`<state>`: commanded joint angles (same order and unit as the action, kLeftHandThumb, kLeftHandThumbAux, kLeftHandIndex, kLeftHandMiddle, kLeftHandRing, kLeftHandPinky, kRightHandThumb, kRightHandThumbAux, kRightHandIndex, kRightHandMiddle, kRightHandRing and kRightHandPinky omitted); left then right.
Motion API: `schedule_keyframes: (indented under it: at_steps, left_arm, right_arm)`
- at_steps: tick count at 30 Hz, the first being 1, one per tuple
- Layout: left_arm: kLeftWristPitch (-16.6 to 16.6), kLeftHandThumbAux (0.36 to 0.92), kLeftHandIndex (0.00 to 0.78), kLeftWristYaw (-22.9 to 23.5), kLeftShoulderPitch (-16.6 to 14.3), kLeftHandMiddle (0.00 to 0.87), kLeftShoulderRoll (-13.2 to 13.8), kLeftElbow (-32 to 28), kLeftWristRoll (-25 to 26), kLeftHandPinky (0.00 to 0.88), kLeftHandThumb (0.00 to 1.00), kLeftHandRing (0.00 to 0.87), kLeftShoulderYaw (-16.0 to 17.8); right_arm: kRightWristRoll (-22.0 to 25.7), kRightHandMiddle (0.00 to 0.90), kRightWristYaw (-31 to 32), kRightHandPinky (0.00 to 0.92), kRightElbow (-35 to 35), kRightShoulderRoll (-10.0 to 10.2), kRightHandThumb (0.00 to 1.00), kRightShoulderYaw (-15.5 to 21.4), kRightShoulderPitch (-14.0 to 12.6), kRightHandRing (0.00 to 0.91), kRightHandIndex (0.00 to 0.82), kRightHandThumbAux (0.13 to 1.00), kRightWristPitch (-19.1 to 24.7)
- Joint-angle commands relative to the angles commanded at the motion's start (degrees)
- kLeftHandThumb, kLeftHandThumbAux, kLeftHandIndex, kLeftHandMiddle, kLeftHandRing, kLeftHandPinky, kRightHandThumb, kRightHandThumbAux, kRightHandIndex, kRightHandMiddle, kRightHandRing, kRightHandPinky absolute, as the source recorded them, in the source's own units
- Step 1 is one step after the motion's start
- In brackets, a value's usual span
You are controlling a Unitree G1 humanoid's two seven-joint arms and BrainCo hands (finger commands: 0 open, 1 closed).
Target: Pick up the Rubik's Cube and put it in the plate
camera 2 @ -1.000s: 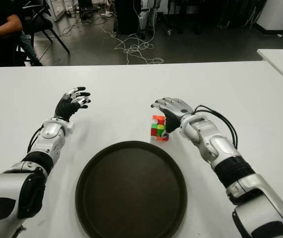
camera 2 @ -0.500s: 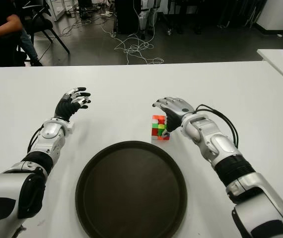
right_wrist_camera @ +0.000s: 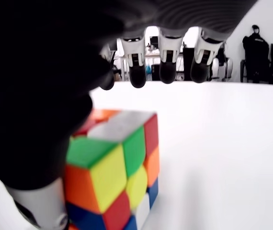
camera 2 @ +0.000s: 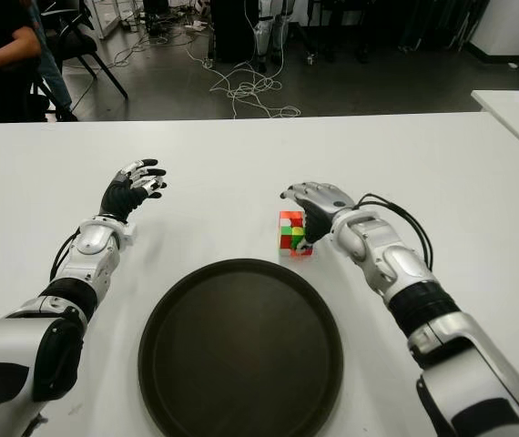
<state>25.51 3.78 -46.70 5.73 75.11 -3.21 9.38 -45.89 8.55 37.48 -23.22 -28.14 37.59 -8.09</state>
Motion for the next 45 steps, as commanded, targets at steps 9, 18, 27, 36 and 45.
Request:
schedule_keyframes:
  at_steps: [9, 18, 27, 36, 45]
  left_arm:
    - [-0.29, 0.719, 0.226, 0.08, -0.07, 0.309, 0.06, 0.02, 0.10, 0.347, 0.228, 0.336, 0.09]
    - [-0.37, 0.717, 0.227, -0.20, -0.11, 0.314, 0.16, 0.05, -0.26, 0.350, 0.225, 0.338, -0.19]
    - [-0.14, 0.724, 0.230, -0.67, -0.05, 0.314, 0.09, 0.03, -0.26, 0.358, 0.241, 0.343, -0.16]
    - [-0.17, 0.723, 0.224, -0.50, -0.10, 0.306, 0.21, 0.02, -0.35, 0.339, 0.213, 0.333, -0.28]
    - [-0.02, 0.726, 0.221, -0.99, -0.11, 0.308, 0.25, -0.01, -0.69, 0.330, 0.212, 0.329, -0.69]
  right_arm:
    - [-0.42, 0.030, -0.23, 0.089, 3.30, 0.84, 0.000, -1.21, 1.41, 0.067, 0.019, 0.830, -0.08]
    - [-0.88, 0.032, -2.55, 0.086, 6.39, 1.58, 0.000, -2.28, 2.29, 0.065, 0.019, 0.841, -0.40]
    - [-0.71, 0.041, -4.28, 0.091, 9.20, 2.20, 0.000, -3.43, 3.19, 0.070, 0.021, 0.840, -1.20]
    - [-0.32, 0.048, -5.10, 0.102, 11.74, 3.08, 0.000, -3.93, 3.76, 0.076, 0.021, 0.834, -1.80]
    - [-0.82, 0.193, -11.84, 0.273, 15.71, 3.28, 0.217, -4.37, 4.49, 0.213, 0.120, 0.917, -5.33]
